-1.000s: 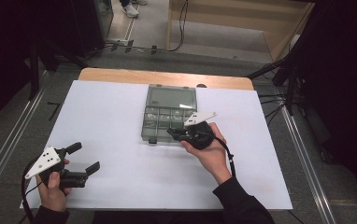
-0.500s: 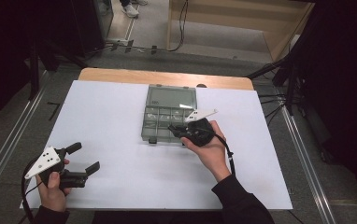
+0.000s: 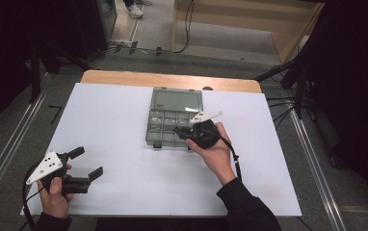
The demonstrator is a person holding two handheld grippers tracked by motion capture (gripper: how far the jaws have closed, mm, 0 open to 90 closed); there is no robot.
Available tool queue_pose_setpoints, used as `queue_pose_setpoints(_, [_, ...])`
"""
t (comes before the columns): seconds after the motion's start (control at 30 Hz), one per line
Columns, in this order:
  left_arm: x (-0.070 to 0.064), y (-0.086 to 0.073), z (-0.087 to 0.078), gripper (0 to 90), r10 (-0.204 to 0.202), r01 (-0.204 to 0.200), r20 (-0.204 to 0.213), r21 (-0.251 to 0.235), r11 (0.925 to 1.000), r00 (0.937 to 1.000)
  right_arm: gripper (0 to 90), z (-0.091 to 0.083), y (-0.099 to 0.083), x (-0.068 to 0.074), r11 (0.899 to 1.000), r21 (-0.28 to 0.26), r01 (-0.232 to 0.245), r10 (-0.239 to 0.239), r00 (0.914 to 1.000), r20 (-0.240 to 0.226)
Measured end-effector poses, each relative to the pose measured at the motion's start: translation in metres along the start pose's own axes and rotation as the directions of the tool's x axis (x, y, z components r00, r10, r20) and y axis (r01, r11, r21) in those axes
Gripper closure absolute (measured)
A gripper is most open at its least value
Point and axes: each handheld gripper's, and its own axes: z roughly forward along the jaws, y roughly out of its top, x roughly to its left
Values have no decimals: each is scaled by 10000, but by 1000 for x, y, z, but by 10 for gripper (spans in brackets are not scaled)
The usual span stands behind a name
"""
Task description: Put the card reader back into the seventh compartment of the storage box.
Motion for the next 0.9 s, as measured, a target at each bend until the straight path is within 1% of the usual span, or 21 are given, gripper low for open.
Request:
queue_pose_setpoints(0.43, [1,0,0,0,7,-7,-16,-10,10000,10000,720,7,-1,-8,9993,108,-359,357,9992,166])
queue_pose_setpoints(0.63, [0,0,0,0,26,-26,-4,-12,10000,10000,720,13,-3,-13,9969,177,-766,761,9967,275])
queue_pose_setpoints(0.83, [1,0,-1,0,32,-32,-35,-14,10000,10000,719,19,-4,-15,9951,317,-940,928,9950,360])
queue_pose_setpoints(0.9, [1,0,-1,0,28,-28,-26,-21,10000,10000,719,21,-4,-17,9950,268,-961,950,9947,400])
